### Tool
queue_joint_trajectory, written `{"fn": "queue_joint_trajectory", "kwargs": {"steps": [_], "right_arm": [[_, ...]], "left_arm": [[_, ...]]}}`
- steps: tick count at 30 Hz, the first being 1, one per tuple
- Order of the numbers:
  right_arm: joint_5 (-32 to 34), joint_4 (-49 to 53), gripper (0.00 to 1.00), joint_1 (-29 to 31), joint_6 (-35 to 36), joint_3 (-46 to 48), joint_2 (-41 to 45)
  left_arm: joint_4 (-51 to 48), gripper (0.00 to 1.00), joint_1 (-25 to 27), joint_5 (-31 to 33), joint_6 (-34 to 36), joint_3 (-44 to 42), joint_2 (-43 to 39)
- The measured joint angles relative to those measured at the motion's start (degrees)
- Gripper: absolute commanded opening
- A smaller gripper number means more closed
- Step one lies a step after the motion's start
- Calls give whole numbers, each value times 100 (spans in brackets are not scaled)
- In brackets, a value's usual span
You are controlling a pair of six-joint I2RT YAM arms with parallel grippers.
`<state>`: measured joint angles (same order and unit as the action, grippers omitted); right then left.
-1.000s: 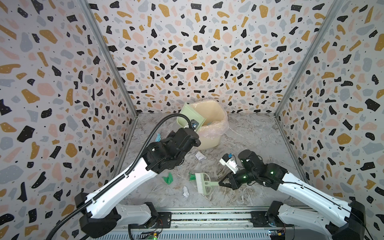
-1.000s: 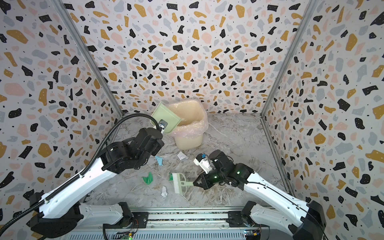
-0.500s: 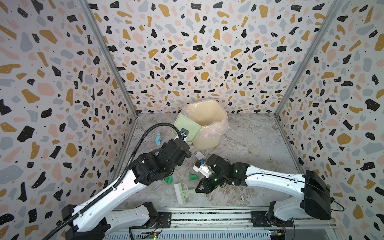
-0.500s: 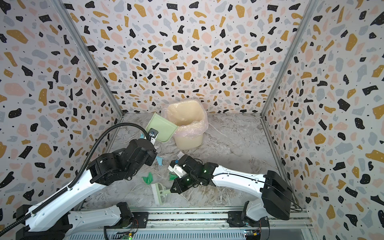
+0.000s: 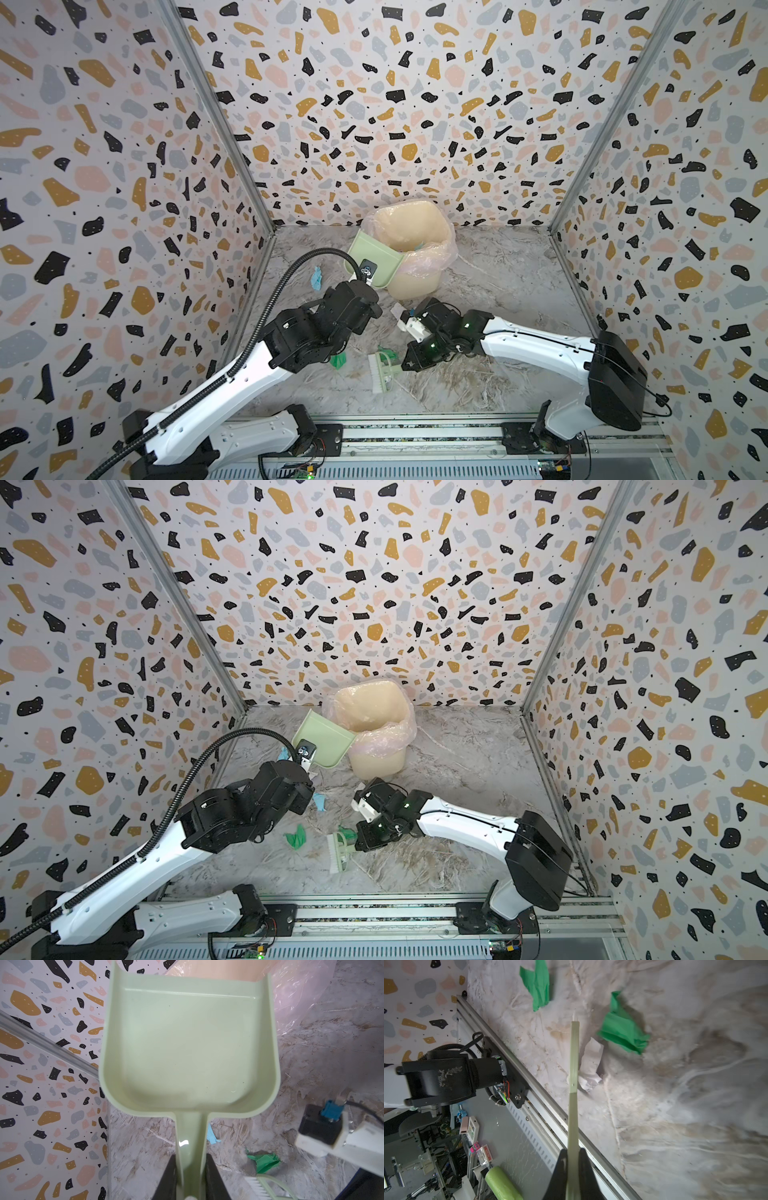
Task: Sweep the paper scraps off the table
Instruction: 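Lower the empty dustpan near the white scrap while the right gripper brings the brush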
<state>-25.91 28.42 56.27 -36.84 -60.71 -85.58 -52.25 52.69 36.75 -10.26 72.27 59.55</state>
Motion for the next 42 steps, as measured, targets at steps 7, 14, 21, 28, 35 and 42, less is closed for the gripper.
{"fn": "queue_joint_trajectory", "kwargs": {"steps": [7,14,21,28,35,42], "right_arm": [[260,901,0,-682,396,234,730],[105,964,0,-527,398,-74,752],[-238,31,0,-369,262,-616,-105],[-299,-343,0,-651,229,-636,-896],[-304,74,0,-1427,621,11,-175],[-240,966,0,-2048,1241,645,645]], "left_arm": [[9,0,0,-105,-44,-92,0],[63,0,0,-256,-136,-146,31],[96,0,0,-372,-164,-153,68],[85,0,0,-426,-269,-153,57],[87,0,0,-758,-350,-378,37],[92,0,234,-1145,-551,-640,105]]}}
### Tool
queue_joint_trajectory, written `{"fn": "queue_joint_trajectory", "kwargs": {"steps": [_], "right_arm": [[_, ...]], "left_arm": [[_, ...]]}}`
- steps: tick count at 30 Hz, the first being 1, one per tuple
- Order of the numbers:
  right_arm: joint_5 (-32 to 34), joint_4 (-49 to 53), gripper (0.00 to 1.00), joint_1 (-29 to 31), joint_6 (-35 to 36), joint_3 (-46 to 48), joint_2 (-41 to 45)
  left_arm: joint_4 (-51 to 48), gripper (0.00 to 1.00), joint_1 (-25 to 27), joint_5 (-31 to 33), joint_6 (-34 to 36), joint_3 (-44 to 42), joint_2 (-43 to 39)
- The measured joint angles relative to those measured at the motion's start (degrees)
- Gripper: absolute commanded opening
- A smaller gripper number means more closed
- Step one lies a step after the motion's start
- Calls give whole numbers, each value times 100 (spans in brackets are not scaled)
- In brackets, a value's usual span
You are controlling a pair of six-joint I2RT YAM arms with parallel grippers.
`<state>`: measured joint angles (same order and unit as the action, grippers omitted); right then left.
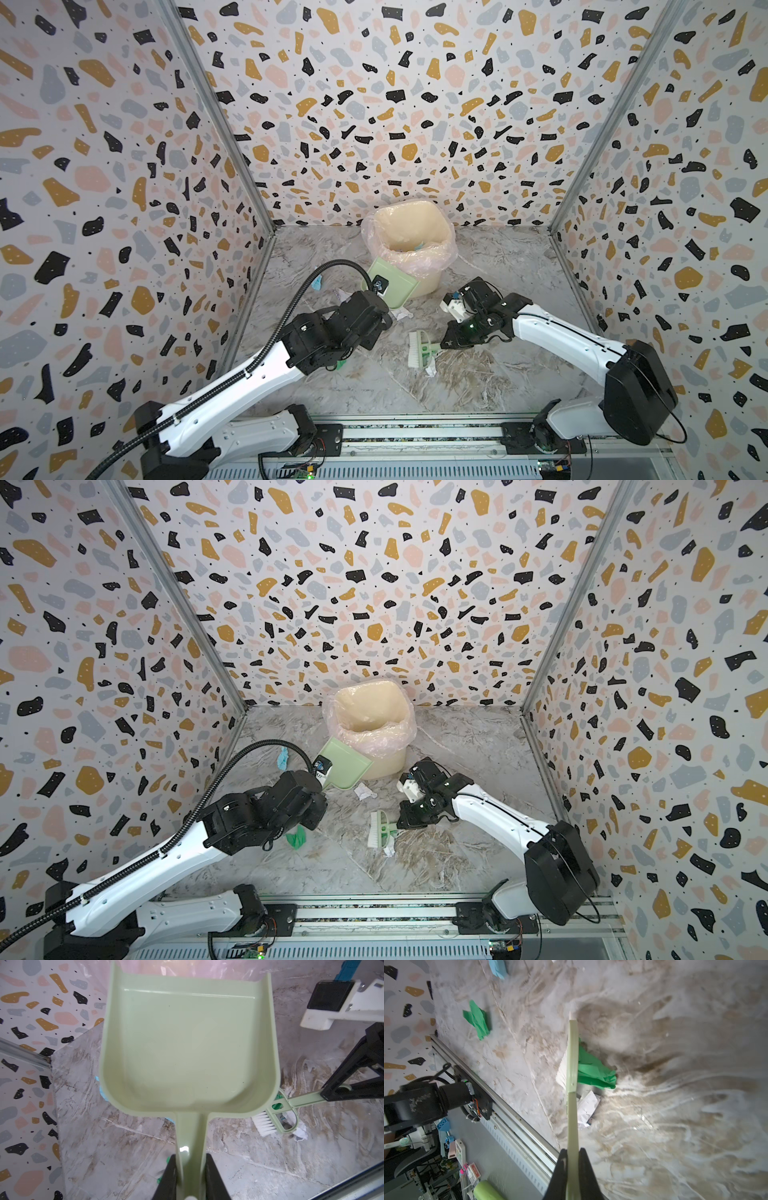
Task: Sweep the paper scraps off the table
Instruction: 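Lower the empty dustpan near the white scrap while the right gripper brings the brush, then sweep the white scrap with the right gripper's brush into the dustpan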
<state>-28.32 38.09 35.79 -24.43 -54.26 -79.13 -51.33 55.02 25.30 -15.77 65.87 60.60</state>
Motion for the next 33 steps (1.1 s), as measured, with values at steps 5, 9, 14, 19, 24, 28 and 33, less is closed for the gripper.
{"fn": "queue_joint_trajectory", "kwargs": {"steps": [5,9,14,19,24,28,33], "right_arm": [[201,588,0,-560,442,83,321],[411,1034,0,-964,811,-7,396],[527,1375,0,-1305,1095,-225,428],[704,1718,0,-1419,1147,-776,476],[879,2050,0,-1458,1141,-1436,623],[1095,2310,0,-1458,1128,-1663,778],[1547,2789,0,-1266,1016,-1661,901]], "left_arm": [[74,0,337,-254,-219,-146,105],[216,0,730,-490,-472,-387,264],[376,0,1204,-748,-850,-723,426],[426,0,1558,-914,-1263,-944,470],[428,0,1794,-1084,-1672,-1117,409],[428,0,2026,-1272,-1941,-1266,442],[468,0,2323,-1508,-2229,-1521,625]]}}
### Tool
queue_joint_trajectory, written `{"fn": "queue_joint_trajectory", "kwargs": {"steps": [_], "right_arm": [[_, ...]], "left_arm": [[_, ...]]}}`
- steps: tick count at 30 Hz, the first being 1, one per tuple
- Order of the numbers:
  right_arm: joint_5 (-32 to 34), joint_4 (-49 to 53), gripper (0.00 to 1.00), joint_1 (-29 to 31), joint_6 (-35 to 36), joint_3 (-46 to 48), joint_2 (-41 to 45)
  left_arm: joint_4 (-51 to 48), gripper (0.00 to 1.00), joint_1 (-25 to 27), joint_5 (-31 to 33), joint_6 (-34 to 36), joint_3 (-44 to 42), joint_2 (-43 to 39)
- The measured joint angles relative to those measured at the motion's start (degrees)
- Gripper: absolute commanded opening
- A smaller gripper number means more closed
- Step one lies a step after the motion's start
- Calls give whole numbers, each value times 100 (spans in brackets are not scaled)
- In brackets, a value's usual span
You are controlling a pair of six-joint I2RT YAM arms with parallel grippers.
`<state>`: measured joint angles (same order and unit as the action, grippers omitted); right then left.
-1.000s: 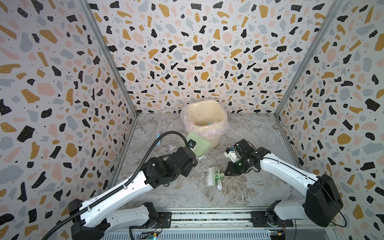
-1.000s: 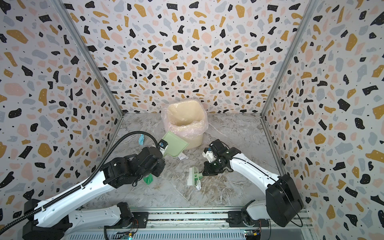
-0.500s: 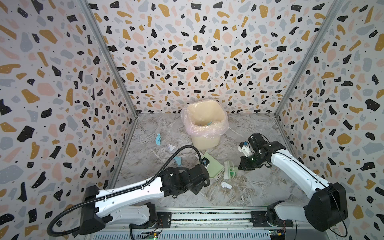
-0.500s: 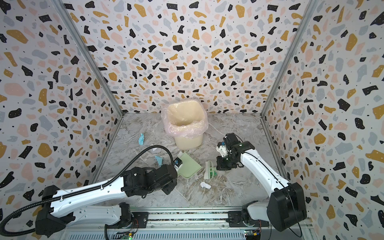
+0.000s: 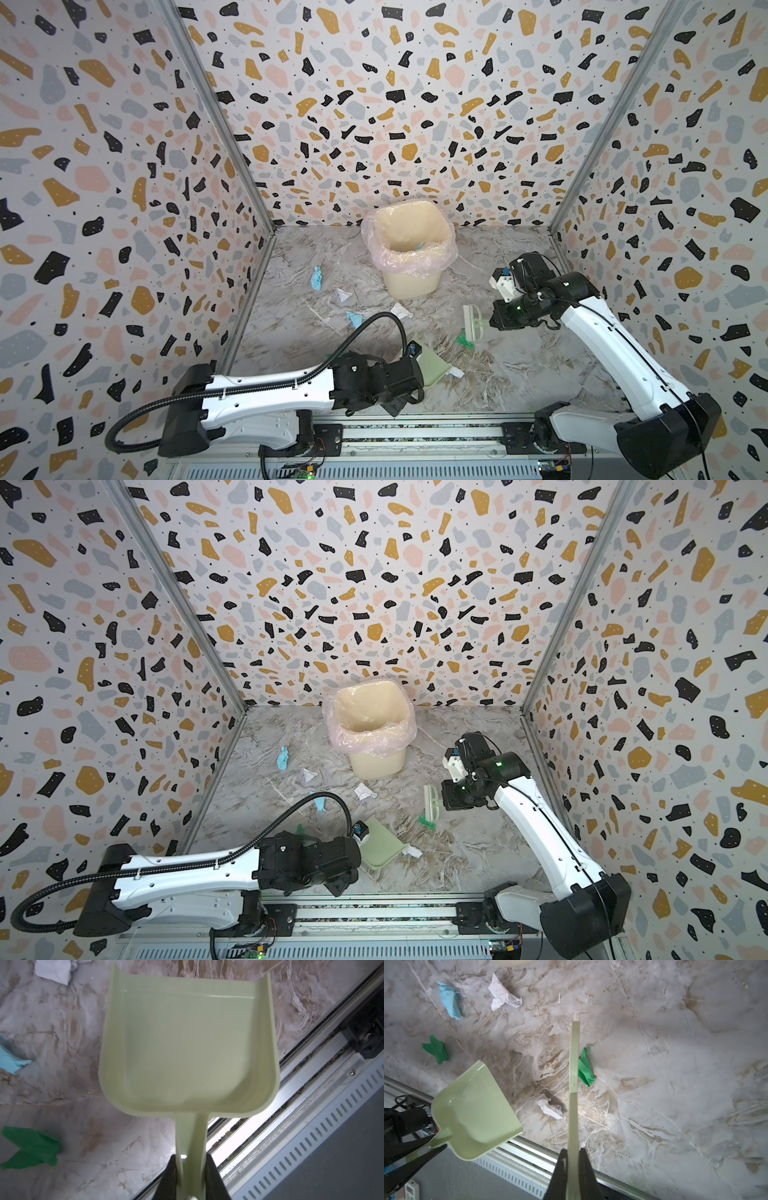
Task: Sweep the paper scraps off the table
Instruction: 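Sweep the white scrap with the right gripper's brush into the dustpan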
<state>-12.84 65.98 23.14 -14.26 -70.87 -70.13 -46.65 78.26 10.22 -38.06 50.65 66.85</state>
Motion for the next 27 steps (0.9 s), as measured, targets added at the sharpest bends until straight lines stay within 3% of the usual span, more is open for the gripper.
{"fn": "queue_joint_trajectory", "kwargs": {"steps": [7,16,27], "right_arm": [[601,625,0,793,-310,2,76],[824,787,0,1478,-623,55,11],[1014,809,0,1818,-623,170,-470]], "left_arm": [[31,0,304,-168,-181,-184,175],[57,0,551,-164,-155,-208,527],[527,0,555,-74,210,-256,929]]}}
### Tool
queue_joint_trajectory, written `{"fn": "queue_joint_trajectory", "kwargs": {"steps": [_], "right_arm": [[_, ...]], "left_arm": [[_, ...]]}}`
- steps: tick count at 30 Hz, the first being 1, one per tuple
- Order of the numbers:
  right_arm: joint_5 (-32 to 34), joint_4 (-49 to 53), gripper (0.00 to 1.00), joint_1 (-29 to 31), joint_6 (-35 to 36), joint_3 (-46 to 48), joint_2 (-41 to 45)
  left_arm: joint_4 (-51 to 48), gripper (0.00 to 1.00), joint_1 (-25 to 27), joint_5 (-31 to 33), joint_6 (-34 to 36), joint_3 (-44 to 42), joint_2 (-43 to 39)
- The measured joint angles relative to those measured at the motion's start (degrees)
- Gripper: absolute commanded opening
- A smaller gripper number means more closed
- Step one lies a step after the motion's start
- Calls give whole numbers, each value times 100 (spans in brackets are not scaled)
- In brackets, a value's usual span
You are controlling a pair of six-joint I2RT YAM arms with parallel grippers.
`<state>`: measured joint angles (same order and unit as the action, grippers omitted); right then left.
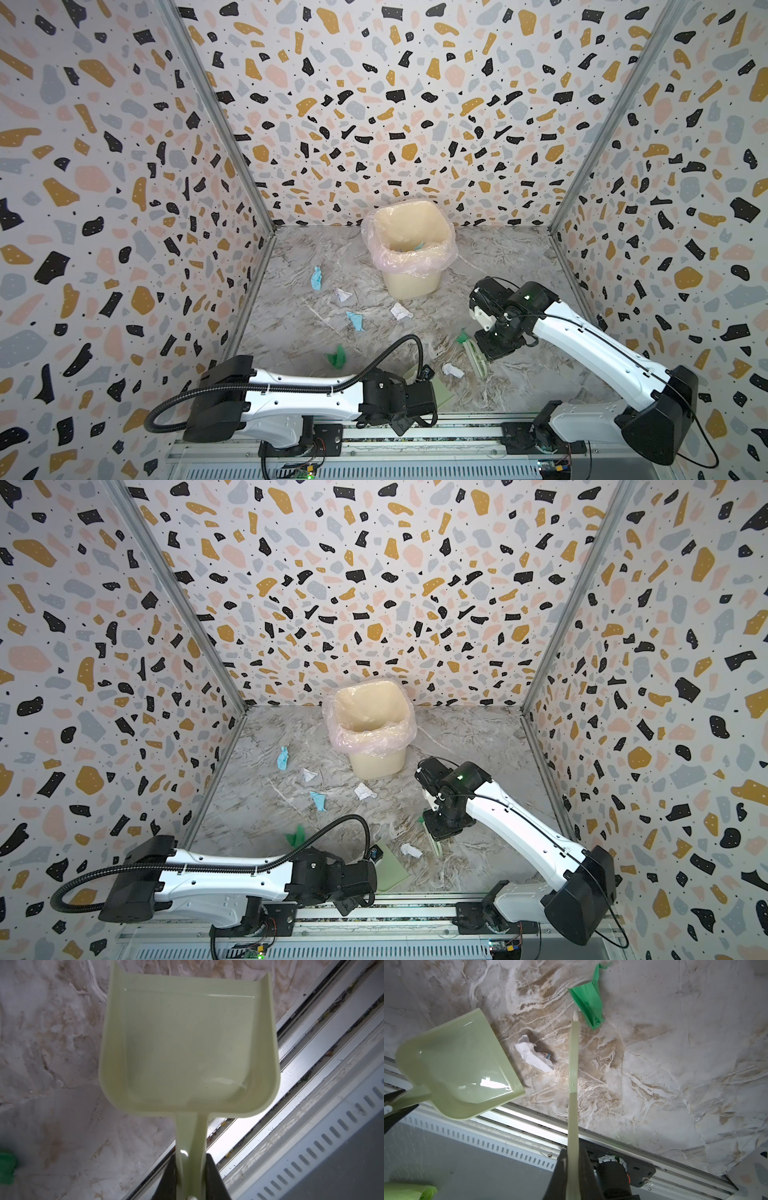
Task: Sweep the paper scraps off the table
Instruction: 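Sweep the white scrap with the right gripper's brush into the dustpan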
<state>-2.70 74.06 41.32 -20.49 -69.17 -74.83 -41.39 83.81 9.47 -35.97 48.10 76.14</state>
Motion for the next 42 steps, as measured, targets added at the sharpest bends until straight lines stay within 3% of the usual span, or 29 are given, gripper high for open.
{"fn": "queue_joint_trajectory", "kwargs": {"steps": [26,42], "right_arm": [[48,4,0,638,149,-420,-892],[-566,-302,0,1805,-68,-1123,-1327]], "left_arm": [[581,0,-254,-94,568,-522,-59],[721,0,-387,-173,708,-564,-59]]}}
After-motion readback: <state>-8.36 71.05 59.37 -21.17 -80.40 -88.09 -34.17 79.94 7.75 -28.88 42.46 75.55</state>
